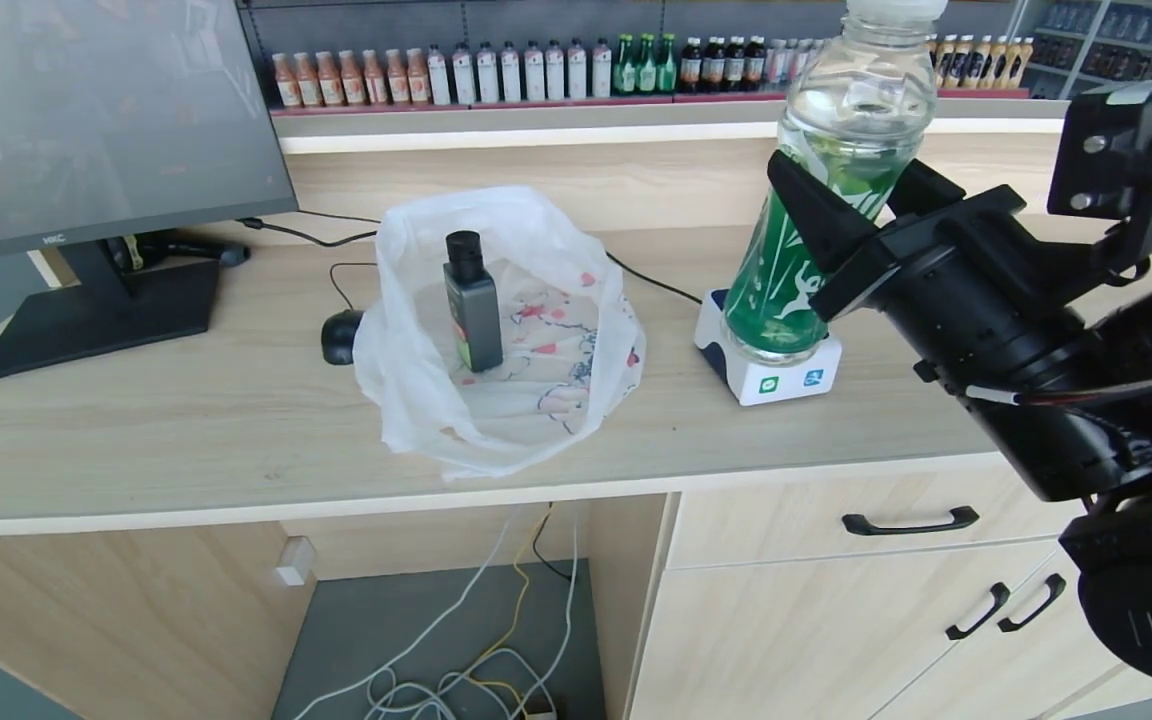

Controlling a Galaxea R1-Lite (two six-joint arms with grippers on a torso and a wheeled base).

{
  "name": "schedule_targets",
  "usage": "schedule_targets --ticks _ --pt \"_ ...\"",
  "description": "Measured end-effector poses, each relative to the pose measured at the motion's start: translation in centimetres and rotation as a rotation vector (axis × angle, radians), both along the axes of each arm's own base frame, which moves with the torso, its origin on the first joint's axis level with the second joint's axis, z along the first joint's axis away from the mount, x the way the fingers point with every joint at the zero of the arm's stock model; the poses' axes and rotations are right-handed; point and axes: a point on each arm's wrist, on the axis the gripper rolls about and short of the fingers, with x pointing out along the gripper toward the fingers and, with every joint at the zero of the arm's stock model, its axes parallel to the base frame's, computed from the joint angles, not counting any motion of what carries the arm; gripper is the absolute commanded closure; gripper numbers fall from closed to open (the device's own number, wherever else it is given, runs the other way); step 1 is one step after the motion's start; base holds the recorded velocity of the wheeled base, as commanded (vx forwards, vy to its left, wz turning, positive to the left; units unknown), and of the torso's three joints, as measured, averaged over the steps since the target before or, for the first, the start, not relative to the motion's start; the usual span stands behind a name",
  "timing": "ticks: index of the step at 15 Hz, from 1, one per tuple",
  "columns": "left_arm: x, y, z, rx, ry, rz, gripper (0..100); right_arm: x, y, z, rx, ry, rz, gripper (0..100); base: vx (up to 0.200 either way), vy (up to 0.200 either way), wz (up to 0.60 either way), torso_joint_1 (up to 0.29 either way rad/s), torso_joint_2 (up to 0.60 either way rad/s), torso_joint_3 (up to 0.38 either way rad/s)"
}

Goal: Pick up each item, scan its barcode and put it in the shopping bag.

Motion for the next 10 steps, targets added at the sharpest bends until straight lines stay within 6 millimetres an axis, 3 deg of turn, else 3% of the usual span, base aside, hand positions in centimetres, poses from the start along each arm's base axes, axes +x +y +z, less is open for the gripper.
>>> schedule_targets --ticks 1,10 --pt "0.0 0.0 0.0 0.0 0.0 0.0 0 0.11 0.04 -0.16 0.01 0.013 -0.002 100 0.0 0.0 0.0 0.0 0.0 0.0" --pt "0.0 0.0 0.0 -0.001 0.0 0.0 0 0.7 -0.8 -0.22 0.07 0.046 -0.048 100 0.0 0.2 0.0 0.001 0.0 0.002"
